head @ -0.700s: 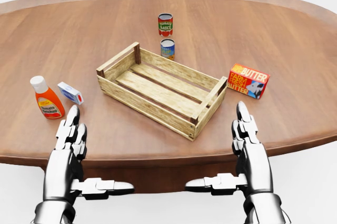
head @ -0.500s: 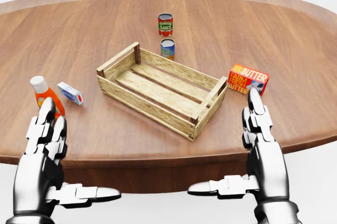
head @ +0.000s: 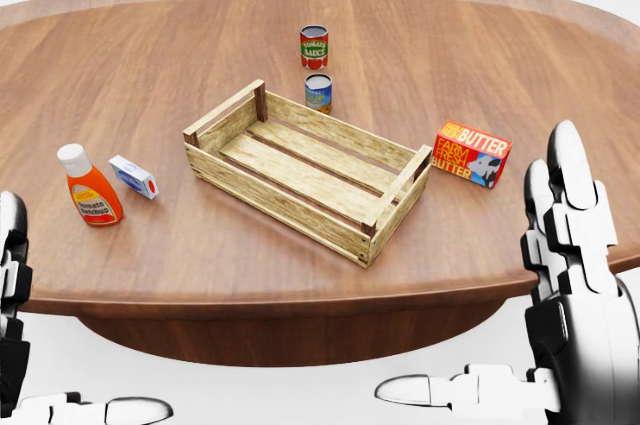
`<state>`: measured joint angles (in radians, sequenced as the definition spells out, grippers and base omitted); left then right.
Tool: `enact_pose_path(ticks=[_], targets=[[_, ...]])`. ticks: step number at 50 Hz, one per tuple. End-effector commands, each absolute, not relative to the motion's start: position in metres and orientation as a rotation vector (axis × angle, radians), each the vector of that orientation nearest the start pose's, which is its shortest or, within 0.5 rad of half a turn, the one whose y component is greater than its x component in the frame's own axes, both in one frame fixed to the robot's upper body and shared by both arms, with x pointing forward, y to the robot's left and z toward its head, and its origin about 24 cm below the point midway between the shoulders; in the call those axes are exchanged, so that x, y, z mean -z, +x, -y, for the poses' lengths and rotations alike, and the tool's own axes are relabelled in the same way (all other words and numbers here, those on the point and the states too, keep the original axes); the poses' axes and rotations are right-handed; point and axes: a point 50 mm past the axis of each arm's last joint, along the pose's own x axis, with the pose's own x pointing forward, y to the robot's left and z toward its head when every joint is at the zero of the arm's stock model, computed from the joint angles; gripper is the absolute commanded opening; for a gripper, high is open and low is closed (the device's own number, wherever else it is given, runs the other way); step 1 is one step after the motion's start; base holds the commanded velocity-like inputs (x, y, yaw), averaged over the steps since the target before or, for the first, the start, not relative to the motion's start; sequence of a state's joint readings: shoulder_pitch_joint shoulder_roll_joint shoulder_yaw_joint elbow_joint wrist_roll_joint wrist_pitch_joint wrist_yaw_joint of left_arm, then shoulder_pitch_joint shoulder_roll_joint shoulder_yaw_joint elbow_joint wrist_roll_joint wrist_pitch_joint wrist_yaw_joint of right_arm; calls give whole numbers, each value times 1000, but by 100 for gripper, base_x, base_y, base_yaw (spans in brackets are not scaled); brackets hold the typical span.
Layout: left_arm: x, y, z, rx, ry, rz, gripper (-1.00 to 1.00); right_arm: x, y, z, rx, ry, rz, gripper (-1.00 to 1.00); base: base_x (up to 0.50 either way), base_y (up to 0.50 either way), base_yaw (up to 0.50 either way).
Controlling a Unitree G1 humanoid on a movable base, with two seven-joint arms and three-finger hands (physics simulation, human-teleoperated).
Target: Pick up the butter and put it in the tray.
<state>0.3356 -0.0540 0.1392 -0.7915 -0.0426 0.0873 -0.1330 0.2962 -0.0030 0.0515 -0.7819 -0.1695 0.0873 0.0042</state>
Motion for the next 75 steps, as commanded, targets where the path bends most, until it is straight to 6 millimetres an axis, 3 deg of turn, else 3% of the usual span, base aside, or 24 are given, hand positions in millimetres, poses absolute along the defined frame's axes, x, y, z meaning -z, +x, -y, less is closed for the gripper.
enact_pose_path(ticks=[1,19,75], targets=[[-152,161,-185,-99,44,407,100,-159,168,156,82,-171,441,100,0,0,0],[-152,160,-183,-92,46,404,100,-161,169,150,14,-129,454,100,2,-1,0],[-151,160,-183,-81,57,400,100,-163,172,149,-18,-67,468,100,50,-12,0]])
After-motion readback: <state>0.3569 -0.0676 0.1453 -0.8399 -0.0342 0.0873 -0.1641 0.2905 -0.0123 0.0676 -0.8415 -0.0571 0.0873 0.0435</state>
